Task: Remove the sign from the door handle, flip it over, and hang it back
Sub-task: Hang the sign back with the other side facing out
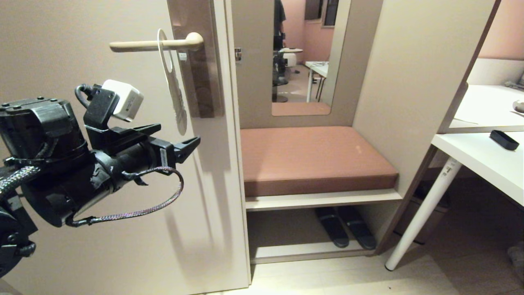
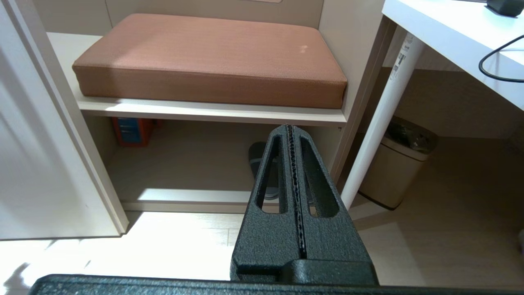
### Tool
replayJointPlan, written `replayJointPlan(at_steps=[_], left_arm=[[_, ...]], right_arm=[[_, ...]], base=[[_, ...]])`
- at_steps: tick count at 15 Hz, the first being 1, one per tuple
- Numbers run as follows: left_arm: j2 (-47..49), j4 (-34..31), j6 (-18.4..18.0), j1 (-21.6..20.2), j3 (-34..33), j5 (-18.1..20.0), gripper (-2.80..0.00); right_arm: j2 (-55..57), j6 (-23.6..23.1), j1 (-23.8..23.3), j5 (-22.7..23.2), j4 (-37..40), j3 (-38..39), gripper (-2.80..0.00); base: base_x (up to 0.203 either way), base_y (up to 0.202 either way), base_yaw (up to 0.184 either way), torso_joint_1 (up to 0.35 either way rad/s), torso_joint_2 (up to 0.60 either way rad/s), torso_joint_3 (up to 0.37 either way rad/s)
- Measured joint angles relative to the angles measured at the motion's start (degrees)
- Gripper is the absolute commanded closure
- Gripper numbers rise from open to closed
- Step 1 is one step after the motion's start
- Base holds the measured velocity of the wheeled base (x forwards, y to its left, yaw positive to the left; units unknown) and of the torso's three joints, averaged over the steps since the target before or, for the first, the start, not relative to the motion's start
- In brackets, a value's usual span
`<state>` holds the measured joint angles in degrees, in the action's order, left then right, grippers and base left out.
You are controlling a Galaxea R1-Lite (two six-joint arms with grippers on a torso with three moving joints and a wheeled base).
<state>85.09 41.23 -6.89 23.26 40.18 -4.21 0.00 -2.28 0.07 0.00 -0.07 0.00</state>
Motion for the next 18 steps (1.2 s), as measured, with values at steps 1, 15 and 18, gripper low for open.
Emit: replayJointPlan(at_steps=[1,15,18], left_arm=[[-0.8,0.0,0.0,0.0,-1.2,0.0,-2.80],[-4.8,0.0,-0.5,0.0,-4.7,0.0,0.00],[-5.2,0.0,-0.5,0.0,-4.7,0.1,0.00]], right_arm=[[0.0,0.0,0.0,0.0,0.0,0.0,0.00],[0.0,0.0,0.0,0.0,0.0,0.0,0.00],[0.0,0.0,0.0,0.0,0.0,0.0,0.00]], base=[[0.000,0.000,0.000,0.000,0.00,0.000],[0.000,0.000,0.000,0.000,0.00,0.000],[0.000,0.000,0.000,0.000,0.00,0.000]])
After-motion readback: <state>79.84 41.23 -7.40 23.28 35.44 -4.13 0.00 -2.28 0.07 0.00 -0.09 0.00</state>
